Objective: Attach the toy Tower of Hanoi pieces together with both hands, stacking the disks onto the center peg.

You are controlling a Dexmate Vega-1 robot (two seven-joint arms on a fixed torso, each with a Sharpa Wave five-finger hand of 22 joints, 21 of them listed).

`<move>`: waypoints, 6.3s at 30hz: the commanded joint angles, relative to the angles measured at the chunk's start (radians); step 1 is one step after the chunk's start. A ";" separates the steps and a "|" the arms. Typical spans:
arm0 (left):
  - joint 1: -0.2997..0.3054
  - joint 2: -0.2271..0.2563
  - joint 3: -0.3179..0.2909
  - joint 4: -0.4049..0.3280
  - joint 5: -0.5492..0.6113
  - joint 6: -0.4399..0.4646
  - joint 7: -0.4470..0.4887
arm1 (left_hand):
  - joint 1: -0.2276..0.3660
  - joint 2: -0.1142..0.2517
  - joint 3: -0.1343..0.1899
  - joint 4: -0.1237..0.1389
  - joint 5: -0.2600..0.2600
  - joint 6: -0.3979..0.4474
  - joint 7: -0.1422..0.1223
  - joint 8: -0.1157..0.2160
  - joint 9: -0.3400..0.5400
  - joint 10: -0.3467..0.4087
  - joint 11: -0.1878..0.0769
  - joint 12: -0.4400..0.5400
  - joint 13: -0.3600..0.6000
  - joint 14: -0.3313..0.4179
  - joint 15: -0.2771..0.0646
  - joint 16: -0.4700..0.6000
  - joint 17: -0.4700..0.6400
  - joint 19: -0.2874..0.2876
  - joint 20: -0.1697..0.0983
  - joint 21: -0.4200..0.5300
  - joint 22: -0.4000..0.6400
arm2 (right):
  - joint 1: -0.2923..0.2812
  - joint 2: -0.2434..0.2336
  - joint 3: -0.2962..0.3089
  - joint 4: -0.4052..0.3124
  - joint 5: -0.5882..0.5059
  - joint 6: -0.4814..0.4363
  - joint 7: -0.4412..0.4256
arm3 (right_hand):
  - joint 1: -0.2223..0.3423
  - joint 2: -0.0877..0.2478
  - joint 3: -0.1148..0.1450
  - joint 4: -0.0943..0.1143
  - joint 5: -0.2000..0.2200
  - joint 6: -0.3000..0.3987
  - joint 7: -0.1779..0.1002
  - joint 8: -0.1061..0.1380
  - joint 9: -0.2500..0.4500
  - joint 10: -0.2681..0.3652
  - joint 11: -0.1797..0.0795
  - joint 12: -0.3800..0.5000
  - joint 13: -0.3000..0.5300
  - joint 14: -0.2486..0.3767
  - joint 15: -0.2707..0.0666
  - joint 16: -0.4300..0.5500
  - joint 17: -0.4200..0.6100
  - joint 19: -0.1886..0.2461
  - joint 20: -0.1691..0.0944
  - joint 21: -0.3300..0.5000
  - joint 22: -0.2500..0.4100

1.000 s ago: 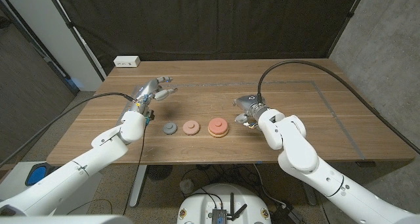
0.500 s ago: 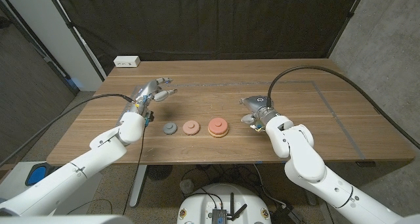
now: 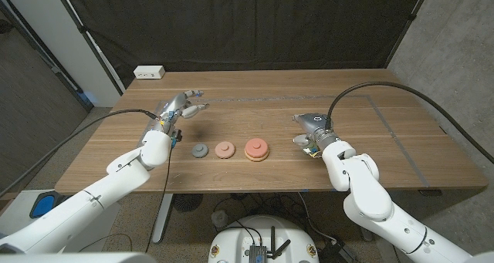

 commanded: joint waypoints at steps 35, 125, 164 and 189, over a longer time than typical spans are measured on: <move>-0.066 0.106 0.083 -0.114 0.157 0.144 -0.144 | 0.022 -0.014 0.018 -0.011 0.015 -0.008 -0.007 0.000 0.002 0.002 -0.013 0.000 0.002 -0.011 -0.076 0.012 -0.006 -0.013 -0.139 0.025 -0.012 | -0.028 -0.102 -0.003 0.026 0.251 -0.131 -0.271 | 0.016 0.009 0.000 0.003 0.000 0.049 -0.030 0.011 0.003 0.040 -0.007 0.009 0.017 0.013 -0.063 -0.006 0.005 0.004 -0.091 0.011 0.001; 0.005 0.349 0.057 -0.367 0.301 0.141 -0.558 | 0.038 -0.029 0.014 0.003 0.021 -0.032 -0.004 0.003 0.004 -0.024 -0.007 0.000 0.028 -0.021 -0.076 0.023 -0.032 -0.036 -0.139 0.063 -0.040 | 0.068 -0.190 -0.124 0.009 0.381 -0.236 -0.343 | 0.002 0.032 0.001 0.005 0.021 0.081 -0.028 0.006 0.010 0.067 -0.006 -0.005 0.044 0.004 -0.064 -0.047 0.002 -0.008 -0.091 0.004 -0.008; -0.015 0.336 0.108 -0.350 0.377 0.111 -0.641 | 0.075 -0.059 0.013 -0.016 0.024 -0.066 0.000 -0.005 0.002 -0.061 0.000 -0.017 0.024 -0.031 -0.076 0.029 -0.041 -0.047 -0.142 0.078 -0.045 | 0.107 -0.177 -0.161 0.021 0.365 -0.255 -0.311 | -0.003 0.037 0.002 0.004 0.030 0.084 -0.027 -0.001 0.012 0.071 -0.008 -0.012 0.050 0.013 -0.064 -0.048 0.011 -0.009 -0.091 0.002 -0.008; -0.072 0.316 0.145 -0.322 0.417 0.063 -0.736 | 0.057 -0.106 -0.030 0.007 -0.003 -0.241 0.065 -0.014 -0.003 -0.208 0.082 -0.022 0.010 -0.071 -0.075 0.029 -0.066 -0.086 -0.131 0.080 -0.049 | 0.112 -0.173 -0.169 0.020 0.359 -0.266 -0.305 | -0.005 0.040 0.005 0.003 0.037 0.085 -0.029 -0.006 0.014 0.074 -0.006 -0.015 0.053 0.009 -0.064 -0.055 0.010 -0.010 -0.091 0.002 -0.008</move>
